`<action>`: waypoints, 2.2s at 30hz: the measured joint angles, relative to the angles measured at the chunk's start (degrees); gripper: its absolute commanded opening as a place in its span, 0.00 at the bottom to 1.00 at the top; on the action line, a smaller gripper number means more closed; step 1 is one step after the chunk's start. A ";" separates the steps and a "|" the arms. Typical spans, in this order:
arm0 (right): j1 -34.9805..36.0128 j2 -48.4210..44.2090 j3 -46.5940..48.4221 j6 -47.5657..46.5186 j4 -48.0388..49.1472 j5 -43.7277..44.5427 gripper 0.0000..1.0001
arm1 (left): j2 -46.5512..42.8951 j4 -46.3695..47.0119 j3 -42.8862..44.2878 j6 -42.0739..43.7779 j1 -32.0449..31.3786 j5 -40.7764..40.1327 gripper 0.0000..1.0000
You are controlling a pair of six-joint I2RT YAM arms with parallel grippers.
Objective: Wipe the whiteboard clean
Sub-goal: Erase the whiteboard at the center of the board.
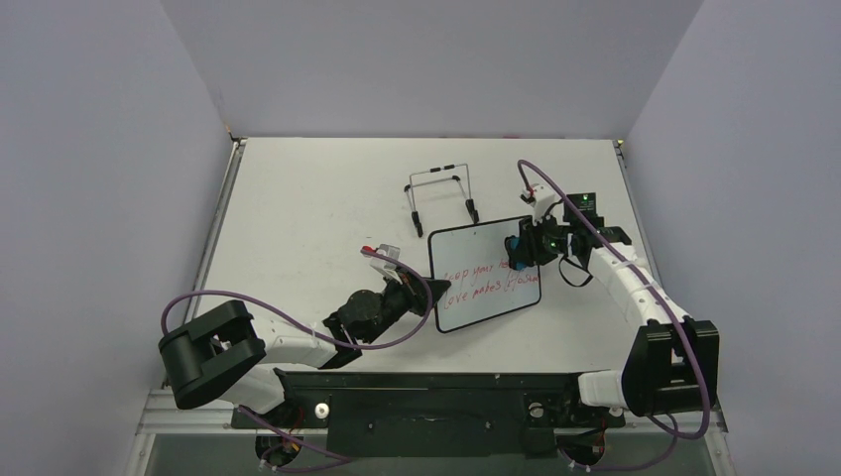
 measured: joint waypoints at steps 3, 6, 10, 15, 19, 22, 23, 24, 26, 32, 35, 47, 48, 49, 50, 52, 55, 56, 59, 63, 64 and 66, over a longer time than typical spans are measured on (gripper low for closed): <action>-0.35 -0.02 -0.07 1.25 0.07 2.43 0.00 | 0.02 -0.02 0.00 -0.02 0.00 0.00 0.00; -1.01 -0.07 -0.59 3.04 1.16 6.78 0.00 | 0.02 0.00 0.00 0.00 0.00 0.02 0.00; -0.85 -0.81 -1.44 5.16 3.61 11.85 0.00 | 0.00 0.07 0.00 0.26 0.00 0.24 0.00; 2.95 -2.36 -1.44 5.05 4.98 12.15 0.00 | 0.02 0.07 0.00 0.24 0.00 0.24 0.00; 4.81 -3.67 -1.44 3.28 4.68 7.87 0.00 | 0.02 0.07 0.00 0.26 0.00 0.15 0.00; 4.35 -3.74 -1.44 2.67 4.42 6.56 0.00 | 0.02 0.09 0.00 0.26 0.00 0.17 0.00; 3.78 -3.72 -1.44 2.75 4.37 6.29 0.00 | 0.02 0.09 0.00 0.28 0.00 0.22 0.00; 3.13 -3.61 -1.44 2.84 4.33 6.16 0.00 | 0.02 0.11 0.00 0.31 0.00 0.31 0.00; 0.48 -2.69 -1.44 3.34 4.42 6.62 0.00 | 0.02 0.17 0.00 0.39 -0.02 0.66 0.00; -3.34 0.37 -1.42 4.02 5.11 8.44 0.00 | 0.02 0.57 -0.35 0.24 -0.02 0.63 0.00; -3.30 0.48 -1.11 4.07 6.19 7.34 0.00 | 0.02 0.87 -0.42 0.55 0.00 0.42 0.00; -4.48 0.46 -1.05 1.95 5.95 -1.60 0.00 | 0.07 1.42 -0.72 0.79 0.00 0.52 0.00; -4.48 0.46 -1.05 2.51 6.29 -1.38 0.00 | 0.09 1.53 -0.72 0.81 0.00 0.57 0.00; -4.48 0.46 -1.05 3.45 6.95 -0.76 0.00 | 0.11 1.55 -0.72 0.83 0.00 0.57 0.00; -4.48 0.46 -1.01 4.33 7.58 -0.07 0.00 | 0.11 1.55 -0.72 0.85 0.00 0.57 0.00; -4.48 0.46 -0.81 6.12 8.87 1.79 0.00 | 0.11 1.51 -0.72 0.92 0.00 0.55 0.00; -5.31 0.90 -0.22 7.93 10.32 4.33 0.00 | 0.09 1.53 -0.72 1.27 0.00 0.66 0.00; -5.84 1.14 -0.07 8.17 10.49 5.01 0.00 | 0.07 1.53 -0.72 1.38 0.00 0.79 0.00; -7.32 2.69 0.68 7.96 9.77 6.36 0.00 | 0.02 1.53 -0.72 1.46 -0.02 1.07 0.00; -7.67 5.25 2.19 5.07 6.03 6.01 0.00 | 0.02 1.51 -0.72 1.05 0.00 0.94 0.00; -7.45 5.60 2.43 3.96 5.09 5.66 0.00 | 0.02 1.51 -0.72 0.83 0.00 0.81 0.00; -6.54 5.77 2.45 1.84 3.30 4.79 0.00 | 0.02 1.44 -0.72 0.42 0.00 0.55 0.00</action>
